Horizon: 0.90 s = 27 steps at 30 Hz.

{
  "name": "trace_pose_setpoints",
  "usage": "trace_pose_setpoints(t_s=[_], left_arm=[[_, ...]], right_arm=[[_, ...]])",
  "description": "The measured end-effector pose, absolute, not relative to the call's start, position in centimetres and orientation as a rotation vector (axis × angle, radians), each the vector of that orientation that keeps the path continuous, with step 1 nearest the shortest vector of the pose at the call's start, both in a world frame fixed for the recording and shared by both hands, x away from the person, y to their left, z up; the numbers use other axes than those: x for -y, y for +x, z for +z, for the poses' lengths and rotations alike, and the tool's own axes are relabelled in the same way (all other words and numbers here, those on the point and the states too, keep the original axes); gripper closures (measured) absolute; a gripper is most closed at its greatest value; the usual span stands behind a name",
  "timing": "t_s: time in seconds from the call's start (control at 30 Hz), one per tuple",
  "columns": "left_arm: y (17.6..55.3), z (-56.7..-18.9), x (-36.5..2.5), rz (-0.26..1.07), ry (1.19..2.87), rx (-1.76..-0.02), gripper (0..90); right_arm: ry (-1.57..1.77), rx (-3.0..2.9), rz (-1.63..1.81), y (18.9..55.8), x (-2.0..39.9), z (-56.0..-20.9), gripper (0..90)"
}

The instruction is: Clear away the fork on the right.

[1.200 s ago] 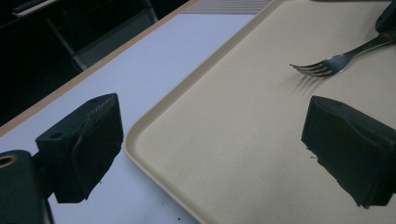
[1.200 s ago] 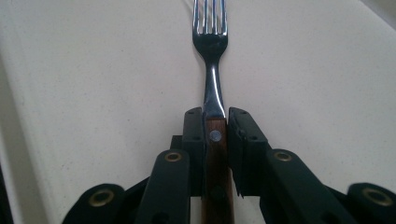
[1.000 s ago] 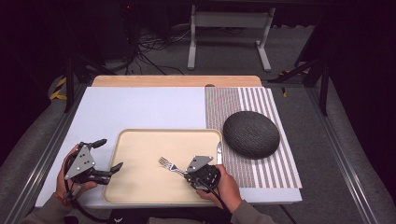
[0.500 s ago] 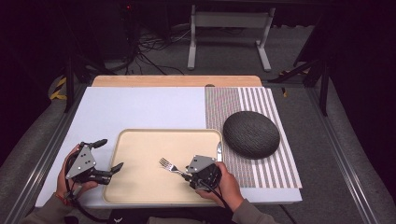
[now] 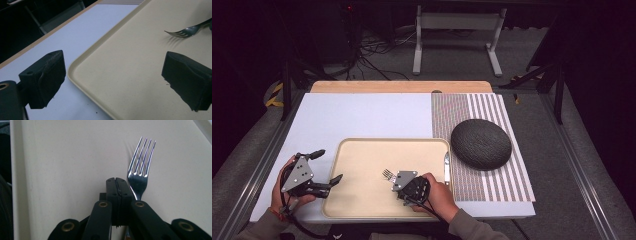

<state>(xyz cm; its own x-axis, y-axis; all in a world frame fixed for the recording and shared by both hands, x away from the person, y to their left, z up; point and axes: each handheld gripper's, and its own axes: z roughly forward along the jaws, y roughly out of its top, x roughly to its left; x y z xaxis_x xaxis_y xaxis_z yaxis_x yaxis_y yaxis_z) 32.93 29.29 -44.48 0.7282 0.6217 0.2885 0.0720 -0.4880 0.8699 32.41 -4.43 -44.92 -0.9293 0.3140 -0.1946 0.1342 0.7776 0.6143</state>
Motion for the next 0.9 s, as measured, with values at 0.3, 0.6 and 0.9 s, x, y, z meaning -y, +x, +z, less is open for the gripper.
trace_pose_setpoints(t_s=[0.3,0.6,0.9], left_arm=[[32.9,-44.5,-29.3,0.739,1.992,-0.526,5.9],[32.7,-44.3,-29.2,0.756,1.991,-0.521,5.9],[32.7,-44.3,-29.2,0.757,1.991,-0.521,6.0]], right_arm=[[0.412,-2.656,0.906,33.2,4.4,-45.1,90.0],[0.454,-2.607,0.867,33.4,5.3,-45.1,90.0],[0.516,-2.577,0.852,34.0,6.3,-45.1,90.0]])
